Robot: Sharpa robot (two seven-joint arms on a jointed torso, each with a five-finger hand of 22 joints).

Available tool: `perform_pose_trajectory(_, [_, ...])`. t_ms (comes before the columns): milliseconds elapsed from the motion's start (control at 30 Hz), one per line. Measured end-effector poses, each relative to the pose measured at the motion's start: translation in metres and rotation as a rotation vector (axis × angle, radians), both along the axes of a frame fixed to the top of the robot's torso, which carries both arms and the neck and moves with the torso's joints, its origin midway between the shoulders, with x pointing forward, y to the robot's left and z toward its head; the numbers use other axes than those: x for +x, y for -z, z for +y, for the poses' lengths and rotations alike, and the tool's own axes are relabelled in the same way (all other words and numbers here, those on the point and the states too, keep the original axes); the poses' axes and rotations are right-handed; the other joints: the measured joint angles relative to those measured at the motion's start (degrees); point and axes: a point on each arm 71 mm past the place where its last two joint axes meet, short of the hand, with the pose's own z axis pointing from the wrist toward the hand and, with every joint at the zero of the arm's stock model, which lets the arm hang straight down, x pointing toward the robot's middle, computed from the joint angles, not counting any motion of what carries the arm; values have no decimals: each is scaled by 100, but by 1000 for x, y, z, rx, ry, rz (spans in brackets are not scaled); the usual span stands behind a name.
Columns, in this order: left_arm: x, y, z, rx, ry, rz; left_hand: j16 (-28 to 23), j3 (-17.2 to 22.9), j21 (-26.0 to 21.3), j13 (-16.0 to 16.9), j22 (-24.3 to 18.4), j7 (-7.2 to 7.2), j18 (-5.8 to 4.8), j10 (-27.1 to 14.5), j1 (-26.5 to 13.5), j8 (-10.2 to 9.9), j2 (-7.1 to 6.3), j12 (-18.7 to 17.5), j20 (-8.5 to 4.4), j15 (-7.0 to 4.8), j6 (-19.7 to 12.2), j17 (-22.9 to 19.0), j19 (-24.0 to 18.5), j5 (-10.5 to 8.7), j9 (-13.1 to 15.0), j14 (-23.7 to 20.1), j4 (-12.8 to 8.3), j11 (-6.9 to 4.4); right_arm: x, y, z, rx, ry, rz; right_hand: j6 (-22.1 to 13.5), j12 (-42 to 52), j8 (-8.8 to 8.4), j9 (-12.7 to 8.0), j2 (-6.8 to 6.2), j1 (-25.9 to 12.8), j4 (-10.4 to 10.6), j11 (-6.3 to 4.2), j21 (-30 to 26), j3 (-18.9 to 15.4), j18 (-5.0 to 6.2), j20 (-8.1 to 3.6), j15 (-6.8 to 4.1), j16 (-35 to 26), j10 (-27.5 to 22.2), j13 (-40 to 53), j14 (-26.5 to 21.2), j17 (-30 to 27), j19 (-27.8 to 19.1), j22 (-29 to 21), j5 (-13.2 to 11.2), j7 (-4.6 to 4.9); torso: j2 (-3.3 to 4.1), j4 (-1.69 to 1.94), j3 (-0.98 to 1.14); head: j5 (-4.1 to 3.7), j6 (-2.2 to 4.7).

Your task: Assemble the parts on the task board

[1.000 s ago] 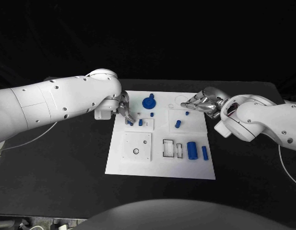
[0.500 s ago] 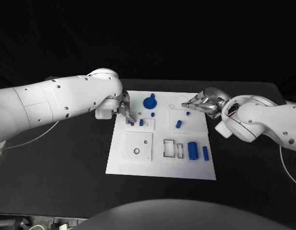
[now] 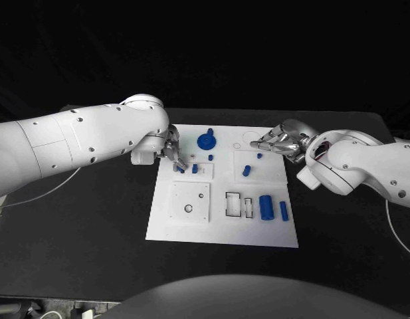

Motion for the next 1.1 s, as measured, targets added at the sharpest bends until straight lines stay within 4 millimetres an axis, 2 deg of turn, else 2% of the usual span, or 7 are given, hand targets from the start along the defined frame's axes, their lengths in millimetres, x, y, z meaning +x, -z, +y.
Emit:
perform_pose_trajectory(600, [0,1,0,1,1,4,0,8,0,0,0,0,0,-8,-20,-1,-20,0,0,0,0,4,0,-7,11,0,-8,8,0,0,0,0,0,0,0,0,0,0,0,0,0,0,0,0,0,0,0,0,0,-1,0,-1,0,-1,0,0,-4,0,1,-13,4])
perform_pose_trajectory(700, [0,1,0,1,0,4,0,29,0,0,0,0,0,-8,-39,-2,-1,0,0,0,0,4,0,-21,10,0,3,8,0,0,0,0,0,0,0,0,0,0,0,0,-23,0,0,-23,0,0,0,0,0,-1,0,-1,0,-1,58,0,-4,0,1,-13,6])
perform_pose_trajectory(800, [0,1,1,3,1,6,0,127,0,0,0,8,0,-8,-344,-59,18,0,0,0,-8,4,0,-21,2,0,-99,8,0,0,0,0,0,0,0,0,0,0,0,0,-23,0,0,-23,0,0,0,0,0,-1,0,-1,0,-1,66,0,-3,2,1,-12,5])
perform_pose_trajectory(867, [0,1,1,4,2,8,0,85,0,0,0,75,0,-19,-639,-172,-16,0,0,13,-120,3,0,-44,-96,13,-162,42,0,0,1,0,0,0,0,0,0,0,0,0,-23,0,0,-23,0,0,0,0,0,-2,0,-1,0,-1,66,0,-3,2,2,-9,4])
perform_pose_trajectory(967, [0,2,2,8,2,12,0,-60,0,0,0,91,0,-10,-955,-290,-68,0,0,42,-182,3,0,-69,-225,1,-140,68,0,0,1,0,-1,0,0,0,0,0,0,0,-23,0,0,-23,0,0,0,0,0,-2,0,-2,0,-1,66,0,-3,2,1,-9,3])
perform_pose_trajectory(1100, [0,2,2,10,3,14,0,-270,0,0,0,114,0,-9,-1338,-332,-136,0,0,54,-158,3,0,-105,-320,12,-132,109,0,0,1,0,-1,0,0,0,0,0,0,0,-23,0,0,-23,0,0,0,0,0,-2,0,-2,0,-2,66,0,-3,1,1,-8,5])
